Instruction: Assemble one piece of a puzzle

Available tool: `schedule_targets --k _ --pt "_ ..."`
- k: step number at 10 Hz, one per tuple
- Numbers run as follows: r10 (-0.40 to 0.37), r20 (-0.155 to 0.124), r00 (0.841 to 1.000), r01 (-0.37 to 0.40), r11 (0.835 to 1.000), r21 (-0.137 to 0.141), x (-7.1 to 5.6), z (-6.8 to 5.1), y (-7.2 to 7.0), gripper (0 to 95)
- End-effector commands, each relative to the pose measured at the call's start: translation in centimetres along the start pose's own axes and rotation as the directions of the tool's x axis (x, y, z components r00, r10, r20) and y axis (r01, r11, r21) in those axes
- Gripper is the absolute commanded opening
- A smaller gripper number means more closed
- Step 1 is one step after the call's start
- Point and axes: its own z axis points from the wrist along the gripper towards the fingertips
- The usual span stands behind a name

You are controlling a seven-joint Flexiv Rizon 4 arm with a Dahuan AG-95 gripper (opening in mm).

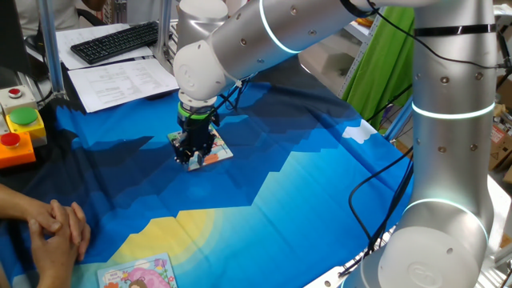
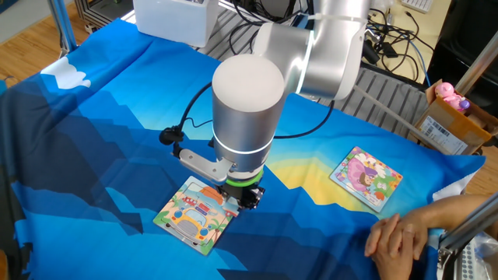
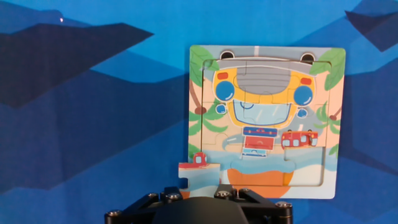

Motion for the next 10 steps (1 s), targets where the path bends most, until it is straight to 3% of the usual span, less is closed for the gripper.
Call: schedule_targets --k 1,5,10 --pt "-0.004 -0.012 1.0 0.004 1.0 -0.003 -0.2 -0.9 -0.8 0.0" --pt "-0.013 -0.012 1.0 0.013 1.0 0.0 -1.4 -2.1 -3.9 0.0" --pt "-0.011 -0.007 1.0 0.011 1.0 0.003 -2.6 -2.0 -7.3 0.0"
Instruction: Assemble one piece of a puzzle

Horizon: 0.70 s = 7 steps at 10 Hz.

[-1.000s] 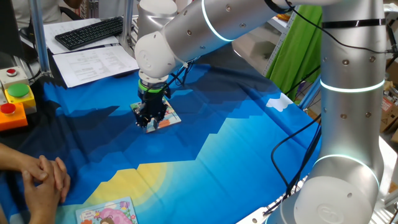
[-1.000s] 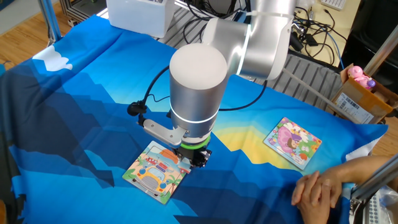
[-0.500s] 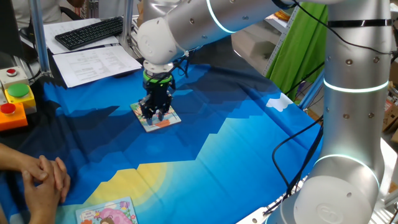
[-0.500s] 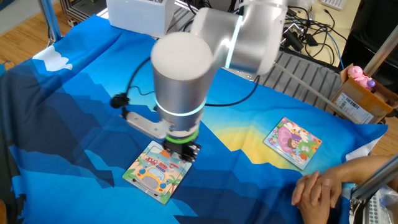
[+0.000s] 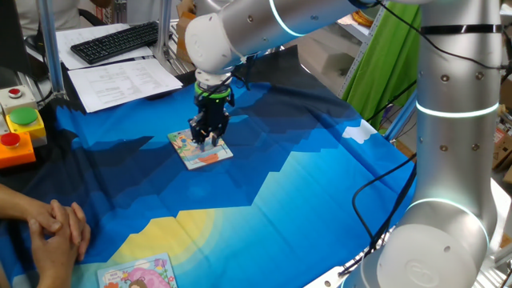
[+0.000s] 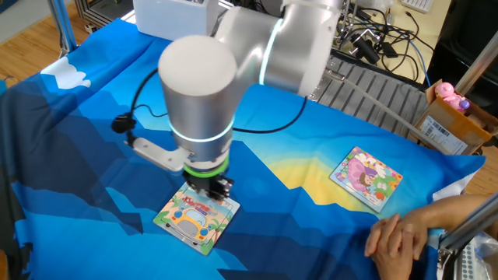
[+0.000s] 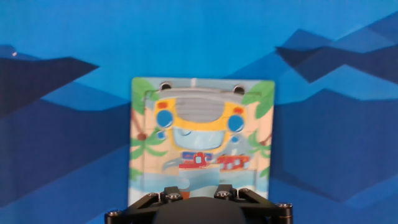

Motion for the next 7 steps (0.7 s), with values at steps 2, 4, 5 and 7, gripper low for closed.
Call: schedule_targets --k 2,4,5,7 --pt "0.003 -0.002 1.0 -0.003 1.0 0.01 0.0 0.2 -1.2 0.0" --pt "-0.002 -0.003 1.0 0.002 1.0 0.019 0.0 0.6 -2.0 0.0" --pt "-0.005 -0.004 1.0 0.005 1.0 0.019 0.0 0.7 -2.4 0.0" --pt "-0.001 -0.012 1.0 0.001 1.0 0.023 0.2 0.9 -2.8 0.0"
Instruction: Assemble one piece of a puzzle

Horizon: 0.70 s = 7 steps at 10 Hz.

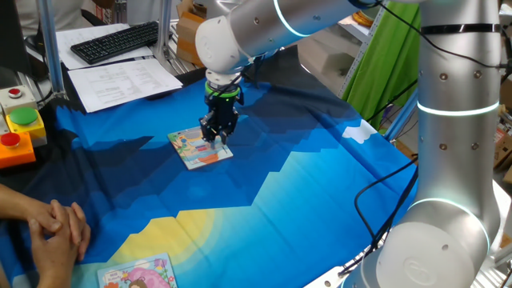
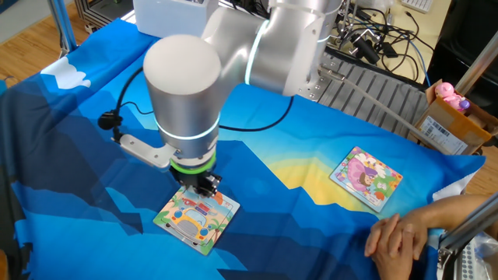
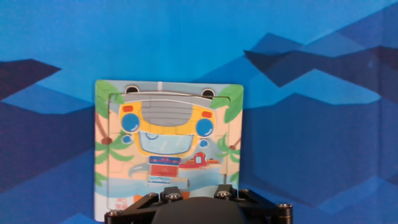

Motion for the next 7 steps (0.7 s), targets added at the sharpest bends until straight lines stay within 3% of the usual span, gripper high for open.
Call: schedule_targets --k 1,7 --pt "0.004 -0.003 1.0 -0.004 1.0 0.003 0.08 0.27 0.0 0.0" --pt "0.003 -0.007 1.0 -0.003 1.0 0.006 1.01 1.25 -0.21 0.0"
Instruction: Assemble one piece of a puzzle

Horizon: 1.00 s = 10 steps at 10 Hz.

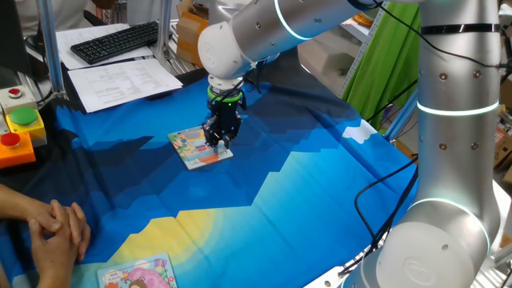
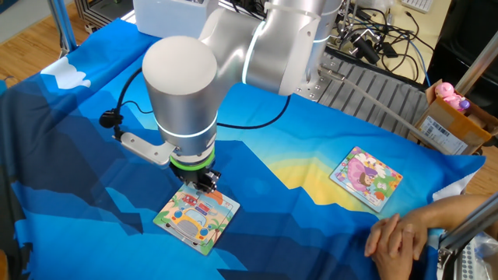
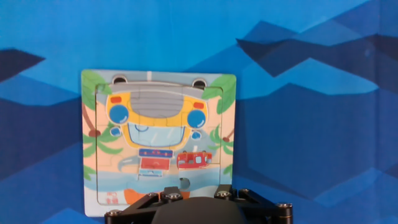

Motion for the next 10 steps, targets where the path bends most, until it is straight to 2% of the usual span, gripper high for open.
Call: schedule_targets --k 1,10 --pt "-0.001 -0.002 1.0 0.001 1.0 0.009 0.16 0.18 0.12 0.0" --pt "0.005 0.0 1.0 -0.005 1.0 0.013 0.48 0.71 0.03 0.0"
